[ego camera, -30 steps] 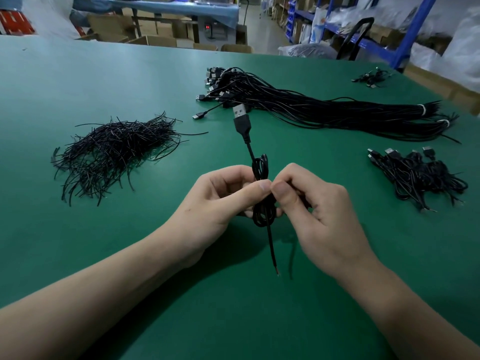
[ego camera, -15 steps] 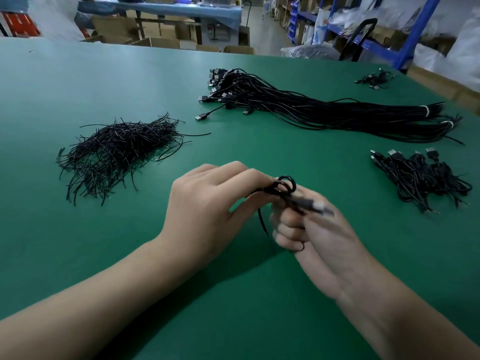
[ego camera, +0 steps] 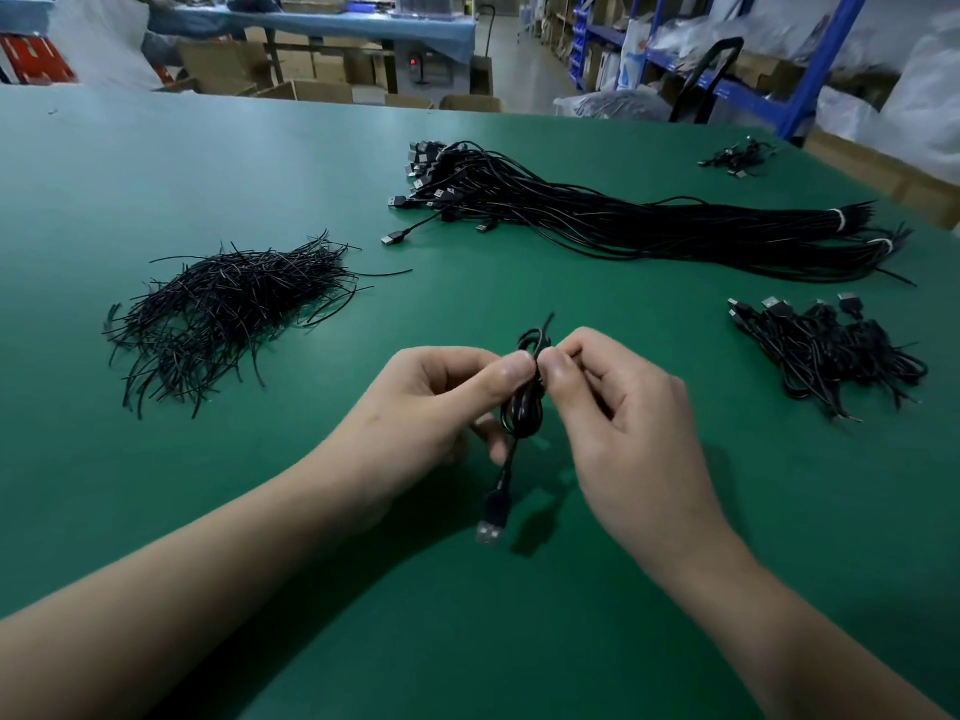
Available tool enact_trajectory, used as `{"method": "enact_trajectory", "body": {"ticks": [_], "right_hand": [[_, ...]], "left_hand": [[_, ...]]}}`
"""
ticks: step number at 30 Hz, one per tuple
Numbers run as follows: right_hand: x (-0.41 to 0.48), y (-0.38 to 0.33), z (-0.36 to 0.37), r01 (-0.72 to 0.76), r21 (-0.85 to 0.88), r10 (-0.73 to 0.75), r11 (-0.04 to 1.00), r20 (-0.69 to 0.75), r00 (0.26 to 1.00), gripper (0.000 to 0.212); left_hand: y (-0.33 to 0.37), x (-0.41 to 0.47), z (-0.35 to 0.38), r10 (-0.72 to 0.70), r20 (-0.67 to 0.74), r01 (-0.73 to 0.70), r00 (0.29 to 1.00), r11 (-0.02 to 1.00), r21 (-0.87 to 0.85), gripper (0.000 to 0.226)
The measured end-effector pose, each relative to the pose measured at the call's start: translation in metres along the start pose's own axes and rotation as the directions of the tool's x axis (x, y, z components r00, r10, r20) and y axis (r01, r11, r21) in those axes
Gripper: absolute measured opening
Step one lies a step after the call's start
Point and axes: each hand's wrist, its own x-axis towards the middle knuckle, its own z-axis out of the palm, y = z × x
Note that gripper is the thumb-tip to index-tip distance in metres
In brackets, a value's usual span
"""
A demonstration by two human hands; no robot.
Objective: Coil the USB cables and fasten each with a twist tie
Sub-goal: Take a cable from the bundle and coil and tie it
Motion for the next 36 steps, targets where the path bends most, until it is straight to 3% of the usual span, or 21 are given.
{"method": "enact_trajectory", "body": {"ticks": [4, 7, 10, 14, 15, 17, 20, 22, 23, 25, 30, 33, 36], "right_hand": [[0.002, 0.003, 0.003, -0.227, 0.208, 0.214, 0.951, 0.081, 0.973, 0.038], [0.0, -0.003, 0.005, -0.474, 0.481, 0.416, 0.738, 0.229, 0.88, 0.036], [0.0, -0.006, 0.005, -0.587, 0.659, 0.482, 0.471, 0.365, 0.796, 0.03], [0.001, -0.005, 0.008, -0.627, 0.696, 0.486, 0.35, 0.438, 0.757, 0.041], [0.001, -0.005, 0.008, -0.626, 0.692, 0.484, 0.359, 0.435, 0.759, 0.043], [0.001, -0.005, 0.006, -0.593, 0.67, 0.462, 0.446, 0.395, 0.794, 0.042], [0.002, -0.003, 0.001, -0.474, 0.569, 0.397, 0.671, 0.265, 0.879, 0.032], [0.002, 0.0, -0.001, -0.349, 0.449, 0.31, 0.823, 0.159, 0.937, 0.034], [0.002, 0.0, 0.0, -0.279, 0.377, 0.254, 0.883, 0.117, 0.96, 0.035], [0.001, -0.001, 0.001, -0.156, 0.247, 0.143, 0.956, 0.07, 0.987, 0.036], [0.002, 0.0, 0.0, -0.047, 0.135, 0.045, 0.99, 0.016, 0.999, 0.033], [0.003, 0.003, 0.003, -0.108, 0.181, 0.103, 0.977, 0.039, 0.994, 0.034], [0.003, 0.003, 0.004, -0.266, 0.335, 0.241, 0.904, 0.115, 0.964, 0.034]], "left_hand": [[-0.001, 0.002, -0.001, 0.135, -0.09, -0.127, 0.987, 0.988, 0.09, 0.018], [-0.003, 0.0, 0.0, 0.336, -0.156, -0.255, 0.929, 0.886, 0.388, 0.012], [-0.002, -0.001, -0.002, 0.591, -0.123, -0.391, 0.797, 0.662, 0.64, 0.014], [-0.006, 0.004, -0.01, 0.827, 0.116, -0.456, 0.55, 0.18, 0.872, 0.016], [-0.005, 0.004, -0.012, 0.838, 0.144, -0.444, 0.526, 0.126, 0.887, 0.015], [-0.006, 0.005, -0.011, 0.818, 0.112, -0.45, 0.565, 0.191, 0.872, 0.016], [-0.006, 0.002, -0.006, 0.644, -0.116, -0.404, 0.756, 0.6, 0.69, 0.023], [-0.006, 0.002, -0.004, 0.379, -0.235, -0.245, 0.895, 0.858, 0.451, 0.041], [-0.006, 0.003, -0.004, 0.253, -0.218, -0.172, 0.943, 0.927, 0.332, 0.049], [-0.005, 0.004, -0.002, 0.101, -0.113, -0.082, 0.988, 0.983, 0.166, 0.053], [-0.004, 0.006, -0.001, -0.053, -0.009, 0.053, 0.999, 0.998, -0.034, 0.037], [-0.003, 0.003, 0.003, -0.086, -0.05, 0.081, 0.995, 0.992, -0.096, 0.031], [-0.002, 0.002, 0.006, 0.057, -0.192, -0.068, 0.98, 0.996, -0.055, 0.024]]}}
